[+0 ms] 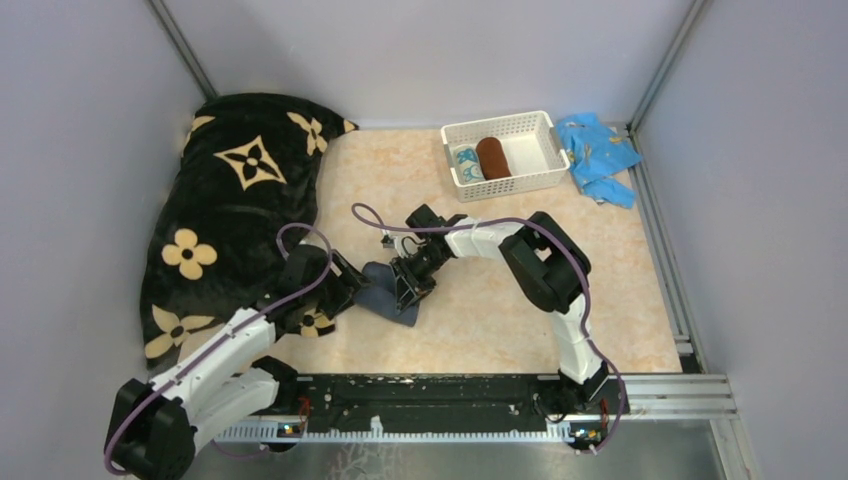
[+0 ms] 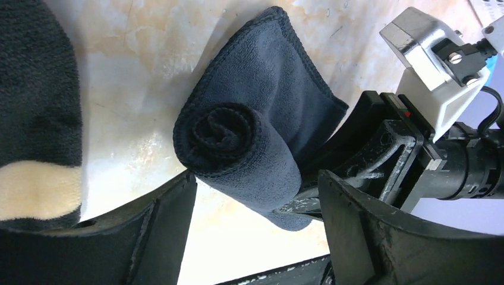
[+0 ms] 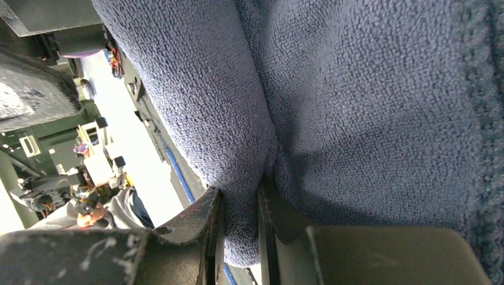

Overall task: Roll the towels
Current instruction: Roll the towel at the center of the board.

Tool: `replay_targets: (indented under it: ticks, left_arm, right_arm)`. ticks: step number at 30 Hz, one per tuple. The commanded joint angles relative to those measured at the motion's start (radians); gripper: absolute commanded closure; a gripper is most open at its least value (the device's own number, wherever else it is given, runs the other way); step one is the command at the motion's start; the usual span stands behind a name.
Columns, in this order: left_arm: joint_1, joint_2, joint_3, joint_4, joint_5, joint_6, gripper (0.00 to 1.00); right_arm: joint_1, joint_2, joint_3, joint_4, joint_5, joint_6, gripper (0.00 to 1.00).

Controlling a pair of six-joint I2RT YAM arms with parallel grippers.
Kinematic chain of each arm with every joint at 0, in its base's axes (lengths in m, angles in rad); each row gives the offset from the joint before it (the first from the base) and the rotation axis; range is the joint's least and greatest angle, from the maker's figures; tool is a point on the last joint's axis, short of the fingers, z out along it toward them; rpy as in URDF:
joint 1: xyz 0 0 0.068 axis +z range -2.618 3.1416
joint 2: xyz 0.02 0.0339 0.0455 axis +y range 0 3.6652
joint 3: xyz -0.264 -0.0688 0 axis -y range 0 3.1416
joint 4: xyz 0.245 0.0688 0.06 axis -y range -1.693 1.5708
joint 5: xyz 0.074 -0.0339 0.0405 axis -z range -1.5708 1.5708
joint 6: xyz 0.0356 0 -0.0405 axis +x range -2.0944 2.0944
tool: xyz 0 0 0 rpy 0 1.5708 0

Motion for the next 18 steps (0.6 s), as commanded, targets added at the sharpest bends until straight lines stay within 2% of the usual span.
replay_targets:
  ticks: [1, 6, 11, 16, 18]
  left_arm:
    - [-0.004, -0.011, -0.040, 0.075, -0.019, -0.043, 0.20]
    - [-0.004, 0.099, -0.038, 0.079, -0.036, -0.050, 0.27]
    - [-0.002, 0.198, -0.019, 0.001, -0.080, -0.032, 0.38]
    - [-0.003, 0.233, -0.018, -0.050, -0.124, -0.019, 0.45]
    - [-0.002, 0.245, -0.013, -0.048, -0.124, -0.006, 0.45]
  right_arm:
    - [0.000, 0.057, 0.006, -0.045, 0.139, -0.031, 0.82]
    - [0.001, 0.055, 0.011, -0.046, 0.161, -0.031, 0.82]
    - [0.009, 0.004, -0.004, -0.035, 0.230, -0.047, 0.78]
    - [0.049, -0.150, -0.060, 0.016, 0.372, -0.107, 0.65]
    - [0.072, -0.230, -0.090, 0.046, 0.490, -0.123, 0.58]
